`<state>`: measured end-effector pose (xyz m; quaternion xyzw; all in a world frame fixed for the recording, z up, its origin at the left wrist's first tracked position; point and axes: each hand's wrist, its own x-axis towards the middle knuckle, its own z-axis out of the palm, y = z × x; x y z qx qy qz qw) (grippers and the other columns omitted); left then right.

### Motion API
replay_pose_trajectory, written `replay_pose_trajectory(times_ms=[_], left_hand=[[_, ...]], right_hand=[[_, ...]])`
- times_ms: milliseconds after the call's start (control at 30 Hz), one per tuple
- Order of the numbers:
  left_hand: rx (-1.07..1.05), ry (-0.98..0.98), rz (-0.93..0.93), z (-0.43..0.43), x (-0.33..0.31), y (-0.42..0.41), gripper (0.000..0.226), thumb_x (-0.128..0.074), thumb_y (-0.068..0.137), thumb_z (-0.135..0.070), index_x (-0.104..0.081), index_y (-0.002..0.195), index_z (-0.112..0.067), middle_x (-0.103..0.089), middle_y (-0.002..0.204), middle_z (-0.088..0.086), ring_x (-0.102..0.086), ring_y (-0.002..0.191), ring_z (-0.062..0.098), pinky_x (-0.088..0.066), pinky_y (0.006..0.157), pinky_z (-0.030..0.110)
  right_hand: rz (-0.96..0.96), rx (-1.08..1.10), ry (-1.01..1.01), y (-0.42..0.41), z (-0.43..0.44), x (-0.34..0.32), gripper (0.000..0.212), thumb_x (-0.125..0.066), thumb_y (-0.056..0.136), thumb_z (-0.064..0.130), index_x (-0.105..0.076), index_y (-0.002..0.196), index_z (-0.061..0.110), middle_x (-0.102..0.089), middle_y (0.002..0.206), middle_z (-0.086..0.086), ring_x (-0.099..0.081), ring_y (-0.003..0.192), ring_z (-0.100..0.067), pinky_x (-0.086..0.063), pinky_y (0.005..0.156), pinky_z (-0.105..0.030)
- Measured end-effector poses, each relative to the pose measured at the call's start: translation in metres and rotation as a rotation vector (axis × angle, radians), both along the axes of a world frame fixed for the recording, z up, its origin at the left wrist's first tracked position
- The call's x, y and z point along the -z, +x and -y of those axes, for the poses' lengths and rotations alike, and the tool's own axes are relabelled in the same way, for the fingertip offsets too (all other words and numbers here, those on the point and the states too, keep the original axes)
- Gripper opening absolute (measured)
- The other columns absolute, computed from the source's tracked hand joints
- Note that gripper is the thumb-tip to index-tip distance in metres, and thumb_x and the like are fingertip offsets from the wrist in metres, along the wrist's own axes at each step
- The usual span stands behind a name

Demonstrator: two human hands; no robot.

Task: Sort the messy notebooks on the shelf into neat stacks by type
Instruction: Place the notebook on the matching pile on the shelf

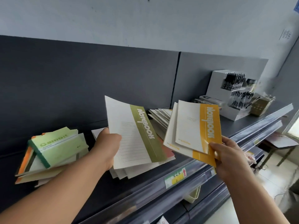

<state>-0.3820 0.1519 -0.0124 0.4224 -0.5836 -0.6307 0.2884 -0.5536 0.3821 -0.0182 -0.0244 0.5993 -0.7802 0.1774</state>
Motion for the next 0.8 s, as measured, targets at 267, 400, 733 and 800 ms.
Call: replay_pose_trajectory(times_ms=[267, 400, 733, 800], left_hand=[[-0.193, -0.372, 0.485, 0.001, 0.019, -0.047, 0.053, -0.051, 0.086, -0.006, -0.038, 0.137, -0.017, -0.055, 0.119, 0.001, -0.055, 0.094, 0.027, -0.044, 0.069, 0.033], [-0.228, -0.805, 0.89, -0.011, 0.021, -0.076, 0.08, -0.061, 0.086, -0.025, -0.017, 0.151, -0.011, -0.028, 0.153, 0.012, -0.028, 0.139, 0.031, -0.034, 0.107, 0.044], [0.061, -0.994, 0.863, -0.065, 0.014, -0.159, 0.065, -0.038, 0.097, -0.05, -0.013, 0.152, -0.026, -0.005, 0.161, -0.002, -0.002, 0.148, 0.017, -0.007, 0.118, 0.036], [0.075, -1.008, 0.892, -0.067, 0.016, -0.166, 0.065, -0.037, 0.098, -0.05, -0.013, 0.153, -0.025, -0.005, 0.161, -0.001, -0.001, 0.148, 0.017, -0.007, 0.118, 0.036]], right_hand=[[-0.061, -0.204, 0.038, -0.112, 0.02, -0.005, 0.029, -0.053, 0.095, 0.0, -0.053, 0.12, 0.015, -0.07, 0.098, -0.007, -0.072, 0.073, -0.019, -0.057, 0.053, -0.034], [-0.067, -0.248, 0.058, -0.165, 0.022, -0.001, 0.028, -0.053, 0.095, 0.0, -0.055, 0.118, 0.016, -0.07, 0.098, -0.007, -0.07, 0.078, -0.023, -0.056, 0.059, -0.038], [-0.125, -0.41, 0.192, -0.241, 0.055, 0.009, 0.03, -0.05, 0.093, -0.005, -0.053, 0.114, 0.017, -0.067, 0.096, -0.006, -0.066, 0.082, -0.028, -0.057, 0.074, -0.05], [-0.152, -0.448, 0.231, -0.249, 0.065, 0.014, 0.032, -0.051, 0.092, -0.004, -0.054, 0.115, 0.018, -0.067, 0.099, -0.006, -0.066, 0.09, -0.031, -0.055, 0.084, -0.054]])
